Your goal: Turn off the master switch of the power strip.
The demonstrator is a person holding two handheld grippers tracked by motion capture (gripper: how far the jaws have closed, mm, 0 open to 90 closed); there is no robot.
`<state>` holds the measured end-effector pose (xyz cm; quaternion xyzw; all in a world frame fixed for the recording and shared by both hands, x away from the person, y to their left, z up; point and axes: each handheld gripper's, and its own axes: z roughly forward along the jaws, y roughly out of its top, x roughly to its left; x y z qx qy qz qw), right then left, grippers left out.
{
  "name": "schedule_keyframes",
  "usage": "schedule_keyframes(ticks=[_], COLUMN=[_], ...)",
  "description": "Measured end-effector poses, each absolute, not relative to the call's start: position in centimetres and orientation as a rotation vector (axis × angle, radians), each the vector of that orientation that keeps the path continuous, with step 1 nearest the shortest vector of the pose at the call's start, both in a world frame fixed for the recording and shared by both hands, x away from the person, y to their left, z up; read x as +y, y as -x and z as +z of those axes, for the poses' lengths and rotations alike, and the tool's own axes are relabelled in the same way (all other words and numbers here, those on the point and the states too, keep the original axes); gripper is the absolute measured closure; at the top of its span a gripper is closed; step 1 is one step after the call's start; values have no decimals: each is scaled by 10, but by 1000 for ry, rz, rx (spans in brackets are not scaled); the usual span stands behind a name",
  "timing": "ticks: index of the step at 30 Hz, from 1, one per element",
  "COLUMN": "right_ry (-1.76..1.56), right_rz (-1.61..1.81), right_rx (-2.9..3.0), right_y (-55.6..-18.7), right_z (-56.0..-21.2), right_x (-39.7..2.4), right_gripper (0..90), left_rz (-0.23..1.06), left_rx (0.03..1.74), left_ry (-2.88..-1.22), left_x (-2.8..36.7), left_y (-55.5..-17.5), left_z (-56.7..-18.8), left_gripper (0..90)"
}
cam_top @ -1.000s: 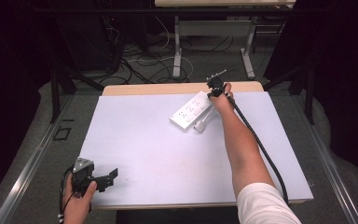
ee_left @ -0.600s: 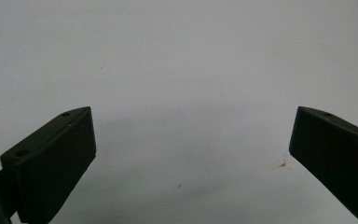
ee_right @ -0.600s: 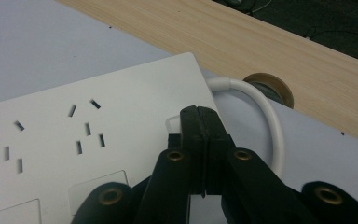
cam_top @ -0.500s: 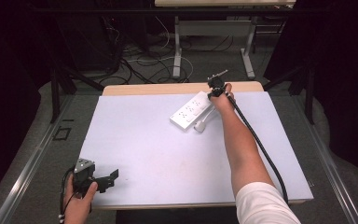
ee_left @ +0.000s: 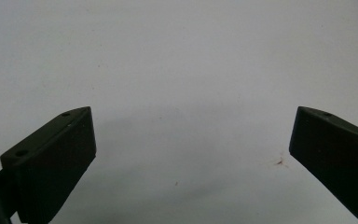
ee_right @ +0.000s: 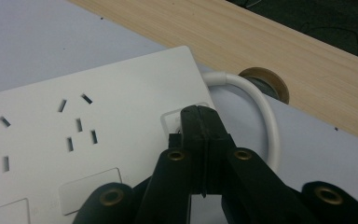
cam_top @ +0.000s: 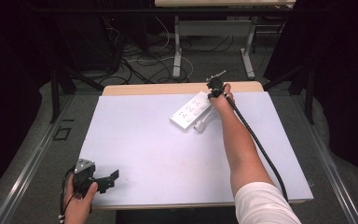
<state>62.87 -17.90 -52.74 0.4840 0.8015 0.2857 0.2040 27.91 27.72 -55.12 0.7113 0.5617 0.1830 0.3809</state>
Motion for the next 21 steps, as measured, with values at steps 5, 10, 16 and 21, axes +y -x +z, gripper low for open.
schedule_keyframes(ticks=[5, 10, 16, 21], right_ry=[-1361, -1410, -1401, -1403], right_rz=[789, 822, 801, 786], right_rx=[2228, 2235, 2260, 2275], right_y=[-629, -629, -625, -622], right_z=[-527, -522, -513, -511], right_x=[-180, -181, -186, -186], right_gripper=[900, 898, 830, 774], left_rz=[462, 457, 451, 450], left_rx=[1440, 1441, 1434, 1422], left_ry=[-1810, -1811, -1818, -1827], left_x=[278, 277, 275, 273], left_y=[-278, -280, -282, -284], left_z=[-552, -553, -553, -553], left_gripper=[6, 5, 6, 6])
